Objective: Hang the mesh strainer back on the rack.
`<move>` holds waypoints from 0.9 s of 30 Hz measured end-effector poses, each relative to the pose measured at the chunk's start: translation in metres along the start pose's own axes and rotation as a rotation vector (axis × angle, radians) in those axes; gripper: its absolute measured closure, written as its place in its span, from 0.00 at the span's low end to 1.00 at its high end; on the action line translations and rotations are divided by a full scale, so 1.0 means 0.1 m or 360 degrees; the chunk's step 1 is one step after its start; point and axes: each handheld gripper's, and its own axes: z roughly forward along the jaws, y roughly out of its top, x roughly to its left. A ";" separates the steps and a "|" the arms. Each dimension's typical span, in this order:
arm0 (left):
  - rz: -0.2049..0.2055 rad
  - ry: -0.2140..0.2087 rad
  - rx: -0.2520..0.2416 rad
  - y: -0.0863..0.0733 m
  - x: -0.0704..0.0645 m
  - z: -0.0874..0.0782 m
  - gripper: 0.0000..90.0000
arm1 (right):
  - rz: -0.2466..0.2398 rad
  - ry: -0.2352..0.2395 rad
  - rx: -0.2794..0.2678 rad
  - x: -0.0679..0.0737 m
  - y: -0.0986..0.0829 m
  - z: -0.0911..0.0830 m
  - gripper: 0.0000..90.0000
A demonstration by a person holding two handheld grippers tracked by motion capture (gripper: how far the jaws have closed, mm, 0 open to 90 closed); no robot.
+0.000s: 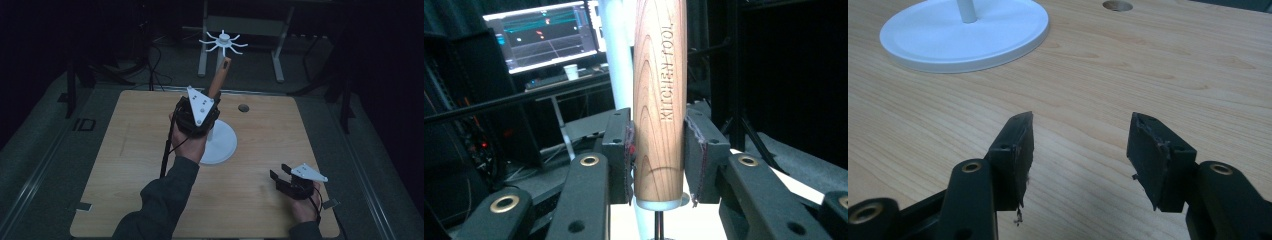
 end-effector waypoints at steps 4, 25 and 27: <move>-0.0002 0.0011 -0.0022 0.02 0.00 0.00 0.75 | -0.0001 0.0003 0.0001 0.00 0.00 0.00 0.49; -0.0022 0.0009 0.0074 0.05 0.05 0.15 0.71 | -0.0005 0.0002 0.0000 0.00 0.00 -0.01 0.48; -0.0028 -0.0006 0.0070 0.04 0.04 0.15 0.67 | -0.0006 0.0003 -0.0002 0.00 0.00 -0.01 0.48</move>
